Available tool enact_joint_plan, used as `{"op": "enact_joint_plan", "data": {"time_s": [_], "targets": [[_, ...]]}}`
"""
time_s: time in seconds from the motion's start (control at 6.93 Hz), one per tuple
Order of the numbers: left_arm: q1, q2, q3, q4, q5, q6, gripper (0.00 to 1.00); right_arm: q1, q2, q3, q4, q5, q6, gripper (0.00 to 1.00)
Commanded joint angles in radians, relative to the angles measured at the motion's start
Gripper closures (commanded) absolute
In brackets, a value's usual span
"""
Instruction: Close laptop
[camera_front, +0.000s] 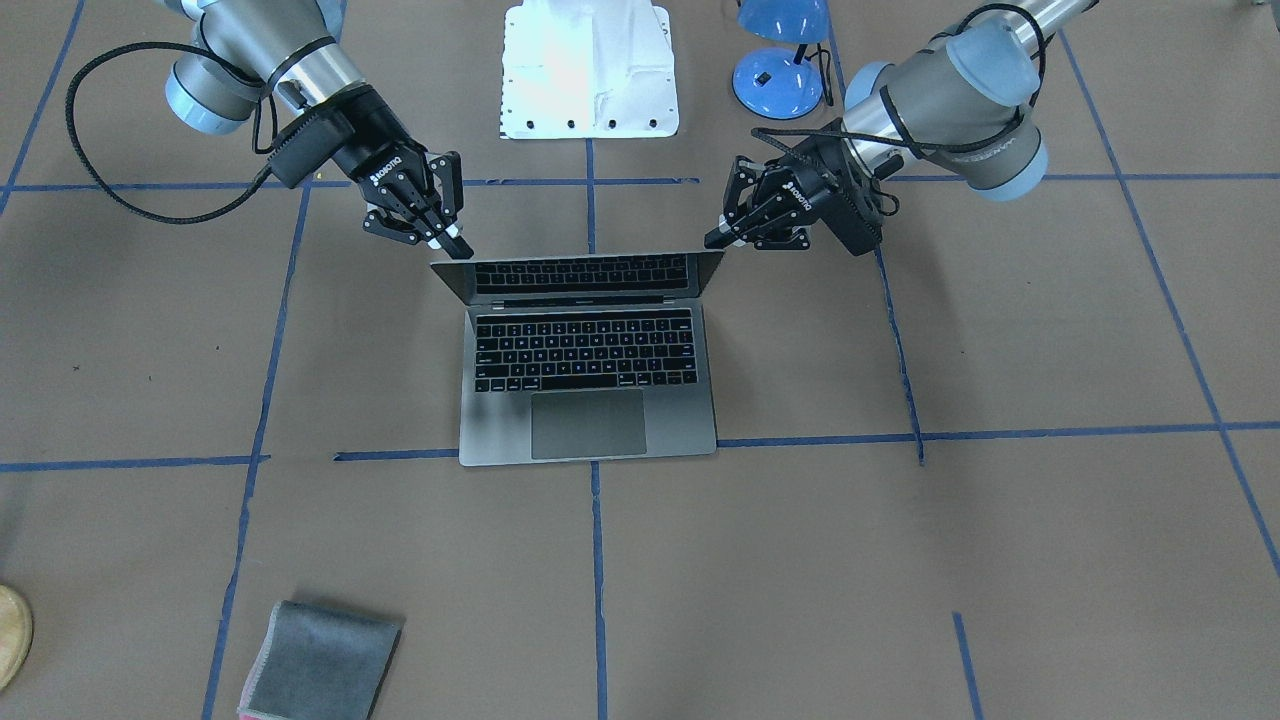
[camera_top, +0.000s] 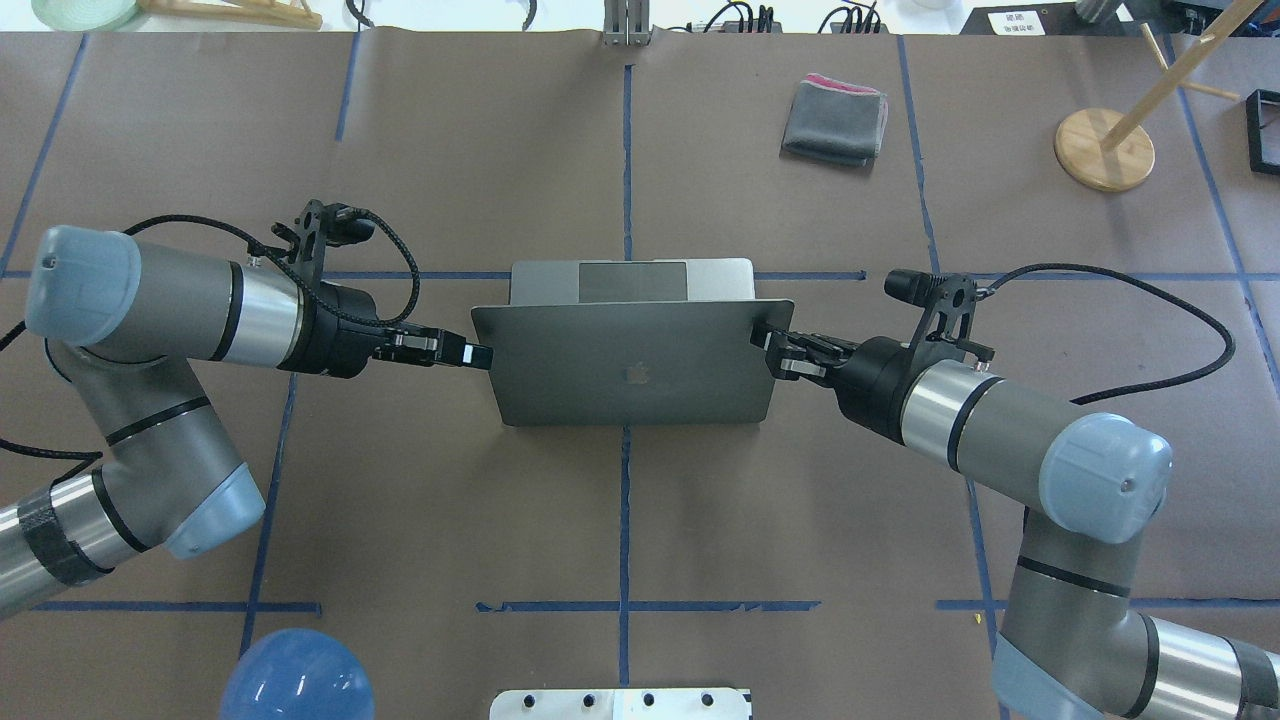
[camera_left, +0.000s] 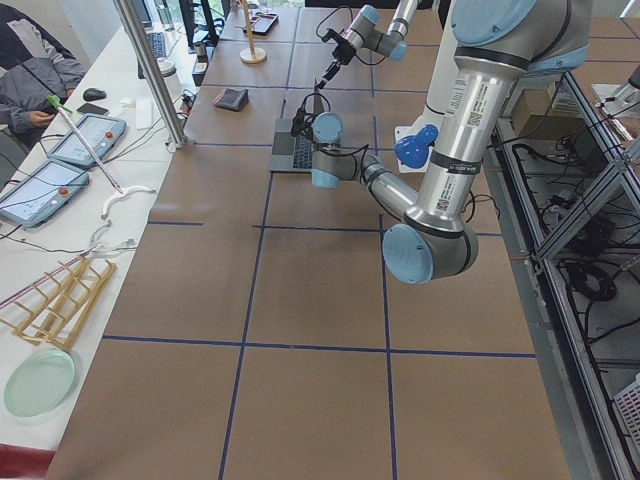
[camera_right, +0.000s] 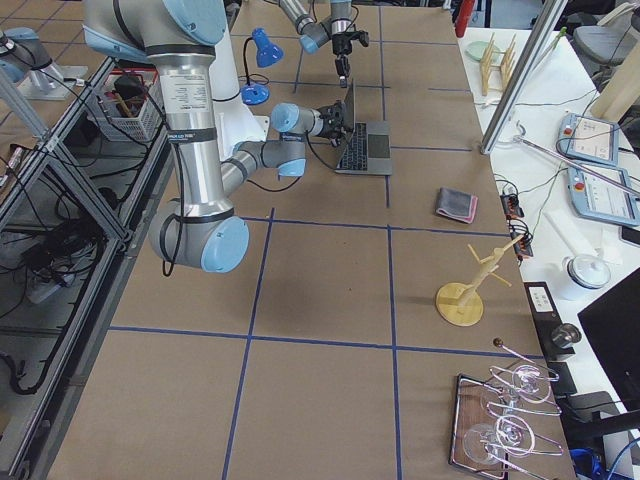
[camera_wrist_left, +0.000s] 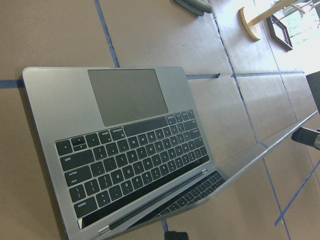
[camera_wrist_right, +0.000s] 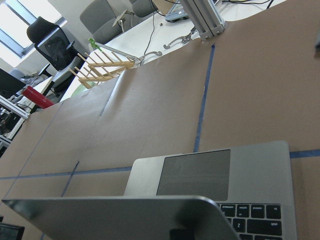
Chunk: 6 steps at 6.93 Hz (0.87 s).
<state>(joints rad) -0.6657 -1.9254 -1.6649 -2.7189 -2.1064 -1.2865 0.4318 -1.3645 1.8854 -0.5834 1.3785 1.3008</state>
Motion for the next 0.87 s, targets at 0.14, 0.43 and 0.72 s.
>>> {"op": "enact_joint_plan", "data": {"time_s": [0.14, 0.43, 0.72], "targets": [[-0.006, -0.078, 0.111, 0.005, 0.049, -0.011, 1.0, 0.068, 0.133, -0.092, -0.171, 0.048, 0.012, 1.0], [-0.006, -0.104, 0.163, 0.007, 0.077, -0.011, 1.0, 0.105, 0.194, -0.217, -0.171, 0.088, 0.012, 1.0], [-0.003, -0.156, 0.27, 0.007, 0.124, -0.01, 1.0, 0.114, 0.222, -0.304, -0.173, 0.088, 0.011, 1.0]]}}
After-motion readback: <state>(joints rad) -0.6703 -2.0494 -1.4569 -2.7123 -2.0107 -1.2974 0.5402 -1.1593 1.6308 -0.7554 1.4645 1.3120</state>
